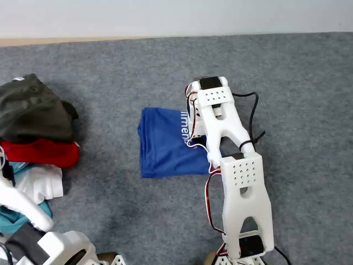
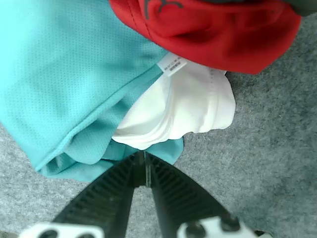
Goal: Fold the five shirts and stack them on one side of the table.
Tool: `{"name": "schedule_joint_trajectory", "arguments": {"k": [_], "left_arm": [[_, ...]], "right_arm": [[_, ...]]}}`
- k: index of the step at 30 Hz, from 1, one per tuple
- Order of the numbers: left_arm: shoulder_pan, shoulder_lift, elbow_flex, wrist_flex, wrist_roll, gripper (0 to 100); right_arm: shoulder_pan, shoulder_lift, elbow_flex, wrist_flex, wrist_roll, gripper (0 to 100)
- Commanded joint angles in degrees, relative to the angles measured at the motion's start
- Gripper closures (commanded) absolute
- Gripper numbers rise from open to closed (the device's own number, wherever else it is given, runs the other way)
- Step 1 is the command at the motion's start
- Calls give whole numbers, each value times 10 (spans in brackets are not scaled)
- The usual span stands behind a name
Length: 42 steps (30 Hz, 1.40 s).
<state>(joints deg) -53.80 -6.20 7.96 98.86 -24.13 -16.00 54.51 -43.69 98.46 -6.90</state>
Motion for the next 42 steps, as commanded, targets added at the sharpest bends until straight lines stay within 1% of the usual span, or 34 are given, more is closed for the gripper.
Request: {"name": "schedule_joint_trajectory", "arguments": {"k": [1, 4, 7, 10, 17, 26, 32, 36, 42], "left_arm": [[0, -21, -1, 16, -3, 993], [11, -22, 1, 15, -3, 993], [31, -25, 13, 15, -2, 993], [40, -25, 17, 15, -2, 993], [40, -26, 16, 15, -2, 993], [40, -26, 16, 15, -2, 993], [40, -26, 15, 15, -2, 993], [40, -26, 15, 15, -2, 993], [37, -26, 14, 16, -3, 993]], "right_arm": [[-10, 18, -12, 24, 30, 957], [7, 18, -46, 43, 38, 992], [38, -7, -54, 44, 48, 990], [78, -50, -53, 45, 75, 990], [196, -124, -53, 45, 180, 990], [361, -131, -53, 44, 296, 990], [455, -131, -53, 45, 365, 990], [502, -122, -55, 44, 419, 990], [552, -82, -56, 37, 487, 990]]}}
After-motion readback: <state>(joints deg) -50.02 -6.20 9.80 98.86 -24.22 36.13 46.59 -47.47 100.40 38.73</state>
